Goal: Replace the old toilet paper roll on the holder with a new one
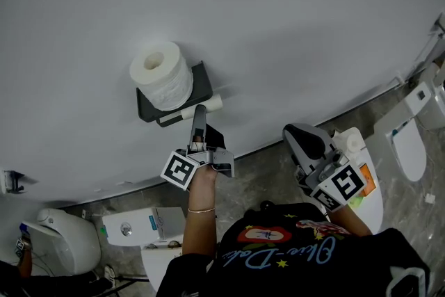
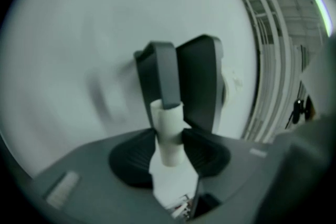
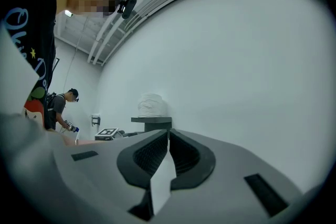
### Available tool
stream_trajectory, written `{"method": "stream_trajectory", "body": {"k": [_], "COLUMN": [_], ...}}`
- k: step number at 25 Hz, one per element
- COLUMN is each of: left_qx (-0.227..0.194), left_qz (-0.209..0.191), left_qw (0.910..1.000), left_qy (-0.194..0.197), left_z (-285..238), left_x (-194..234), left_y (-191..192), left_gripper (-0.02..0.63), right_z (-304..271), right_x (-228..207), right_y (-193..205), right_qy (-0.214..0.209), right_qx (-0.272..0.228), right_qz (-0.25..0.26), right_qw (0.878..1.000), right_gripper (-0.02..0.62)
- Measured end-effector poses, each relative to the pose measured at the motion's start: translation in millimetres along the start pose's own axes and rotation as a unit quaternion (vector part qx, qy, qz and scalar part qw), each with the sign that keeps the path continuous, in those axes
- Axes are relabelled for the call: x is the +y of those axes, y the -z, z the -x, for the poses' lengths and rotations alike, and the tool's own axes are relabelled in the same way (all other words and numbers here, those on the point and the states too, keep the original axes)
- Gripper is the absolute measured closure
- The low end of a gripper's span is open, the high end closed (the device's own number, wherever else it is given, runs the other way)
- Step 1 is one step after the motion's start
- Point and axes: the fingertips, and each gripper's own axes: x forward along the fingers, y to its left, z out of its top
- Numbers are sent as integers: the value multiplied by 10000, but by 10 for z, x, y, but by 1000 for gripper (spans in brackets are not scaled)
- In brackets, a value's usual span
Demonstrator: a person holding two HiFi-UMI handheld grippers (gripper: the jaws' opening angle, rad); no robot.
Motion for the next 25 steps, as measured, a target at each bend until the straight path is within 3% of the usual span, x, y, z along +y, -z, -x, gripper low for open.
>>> {"method": "stream_trajectory", "body": {"k": [9, 11, 13, 14, 15, 17, 19, 22, 23, 25], "left_qx": [979, 1154, 1320, 1400, 1468, 1551, 1543, 1444, 1434, 1481], "left_qz": [467, 144, -883, -1601, -2349, -3699, -4697, -5564, -5721, -5861], "left_qw": [9935, 9930, 9873, 9771, 9609, 9159, 8685, 8145, 8023, 7878], "left_qy": [338, 219, 96, 51, -2, -133, -354, -787, -917, -1180], "left_z": [-359, -286, -154, -71, 23, 229, 437, 729, 809, 944], "left_x": [-191, -226, -283, -326, -370, -443, -500, -580, -597, -586], "left_y": [961, 1077, 1071, 1035, 986, 861, 708, 491, 440, 361], "left_gripper": [446, 446, 446, 446, 446, 446, 446, 446, 446, 446], "right_z": [436, 488, 488, 470, 441, 358, 259, 112, 63, -32], "right_x": [-327, -358, -362, -356, -346, -302, -226, -73, -22, 73], "right_y": [-80, -79, -67, -59, -48, -26, 2, 75, 104, 147], "right_qy": [665, 703, 661, 616, 557, 398, 199, -114, -213, -398], "right_qx": [-8, -22, -53, -72, -88, -112, -110, -62, -43, -23], "right_qz": [78, 36, -77, -149, -214, -296, -348, -466, -508, -561], "right_qw": [9978, 9975, 9978, 9980, 9982, 9987, 9991, 9988, 9985, 9976], "right_gripper": [581, 581, 581, 581, 581, 581, 581, 581, 581, 581]}}
